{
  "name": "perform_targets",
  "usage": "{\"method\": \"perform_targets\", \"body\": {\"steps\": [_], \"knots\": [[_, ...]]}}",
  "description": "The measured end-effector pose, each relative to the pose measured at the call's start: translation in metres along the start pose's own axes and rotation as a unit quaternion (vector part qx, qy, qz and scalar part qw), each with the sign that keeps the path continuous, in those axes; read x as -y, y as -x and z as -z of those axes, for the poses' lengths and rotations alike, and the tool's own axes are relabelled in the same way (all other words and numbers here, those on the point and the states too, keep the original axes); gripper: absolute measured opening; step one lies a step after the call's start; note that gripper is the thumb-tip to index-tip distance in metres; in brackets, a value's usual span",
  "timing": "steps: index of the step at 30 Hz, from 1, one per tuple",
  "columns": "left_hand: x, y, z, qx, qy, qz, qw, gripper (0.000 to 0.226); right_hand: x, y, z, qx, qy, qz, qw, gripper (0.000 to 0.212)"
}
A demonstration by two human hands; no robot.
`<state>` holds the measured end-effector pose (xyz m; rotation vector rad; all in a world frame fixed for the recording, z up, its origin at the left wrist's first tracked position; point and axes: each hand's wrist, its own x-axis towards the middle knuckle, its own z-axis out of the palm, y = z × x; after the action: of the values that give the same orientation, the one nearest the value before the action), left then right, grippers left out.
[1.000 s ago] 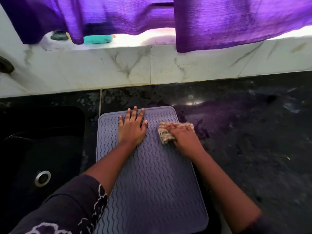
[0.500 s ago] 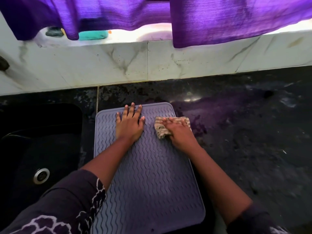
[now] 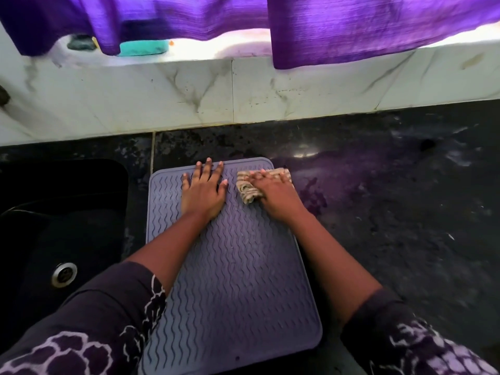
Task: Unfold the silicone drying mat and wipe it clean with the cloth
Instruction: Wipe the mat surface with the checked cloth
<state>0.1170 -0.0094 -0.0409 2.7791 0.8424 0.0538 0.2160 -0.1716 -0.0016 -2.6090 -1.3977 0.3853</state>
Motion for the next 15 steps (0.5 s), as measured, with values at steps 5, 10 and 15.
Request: {"method": "perform_targets", "body": {"steps": [5, 10, 15], "knots": [[0.000, 0.001, 0.000, 0.000, -0.003, 0.002, 1.000, 0.055, 0.005, 0.071, -0.004, 0.047, 0.019, 0.025, 0.998, 0.055], [-0.002, 0.007, 0.008, -0.009, 0.035, -0.009, 0.999, 0.054, 0.005, 0.063, 0.023, 0.009, -0.029, 0.011, 0.999, 0.053], [-0.014, 0.048, 0.010, 0.025, 0.002, 0.026, 0.999, 0.054, -0.002, 0.007, 0.021, -0.027, 0.055, 0.051, 0.997, 0.056]]}}
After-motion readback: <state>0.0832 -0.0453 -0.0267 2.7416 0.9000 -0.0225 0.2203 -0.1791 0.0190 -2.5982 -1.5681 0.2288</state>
